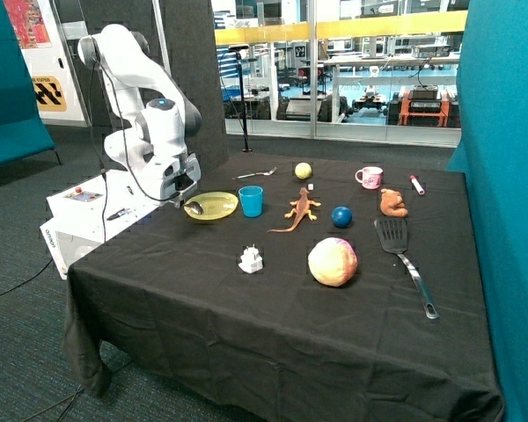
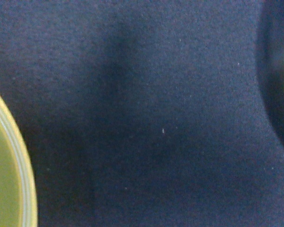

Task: Set the table

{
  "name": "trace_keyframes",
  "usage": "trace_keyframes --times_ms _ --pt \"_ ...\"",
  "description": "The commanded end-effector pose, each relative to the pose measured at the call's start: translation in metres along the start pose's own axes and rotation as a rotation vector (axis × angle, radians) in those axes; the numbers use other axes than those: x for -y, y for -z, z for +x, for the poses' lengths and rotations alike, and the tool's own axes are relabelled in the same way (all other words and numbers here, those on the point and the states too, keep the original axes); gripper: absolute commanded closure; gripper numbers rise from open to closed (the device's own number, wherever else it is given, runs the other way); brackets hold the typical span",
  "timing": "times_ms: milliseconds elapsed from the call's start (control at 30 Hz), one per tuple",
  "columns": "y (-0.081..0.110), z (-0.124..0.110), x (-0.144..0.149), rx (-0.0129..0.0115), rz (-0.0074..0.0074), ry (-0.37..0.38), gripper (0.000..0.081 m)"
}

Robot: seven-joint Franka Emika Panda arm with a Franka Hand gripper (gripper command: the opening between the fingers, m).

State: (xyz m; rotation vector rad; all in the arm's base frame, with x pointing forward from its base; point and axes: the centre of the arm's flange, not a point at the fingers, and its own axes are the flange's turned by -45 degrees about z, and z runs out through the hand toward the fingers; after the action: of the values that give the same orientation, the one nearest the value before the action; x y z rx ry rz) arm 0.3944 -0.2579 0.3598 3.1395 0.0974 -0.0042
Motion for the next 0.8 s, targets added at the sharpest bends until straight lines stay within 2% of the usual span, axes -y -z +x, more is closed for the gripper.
trace_keyframes --times_ms 0,367,500,767 --pt "-0.016 -0.005 -0.006 -0.0027 0.0005 0.004 0.0808" --pt "-0.032 -0.018 -0.009 -0.0027 0.0005 0.009 0.0808" --pt "-0.038 -0.024 -0.009 -0.0027 0.0004 0.031 0.0808" --pt "-0.042 -0.027 -0.011 -0.0027 0.0004 0.035 0.0808"
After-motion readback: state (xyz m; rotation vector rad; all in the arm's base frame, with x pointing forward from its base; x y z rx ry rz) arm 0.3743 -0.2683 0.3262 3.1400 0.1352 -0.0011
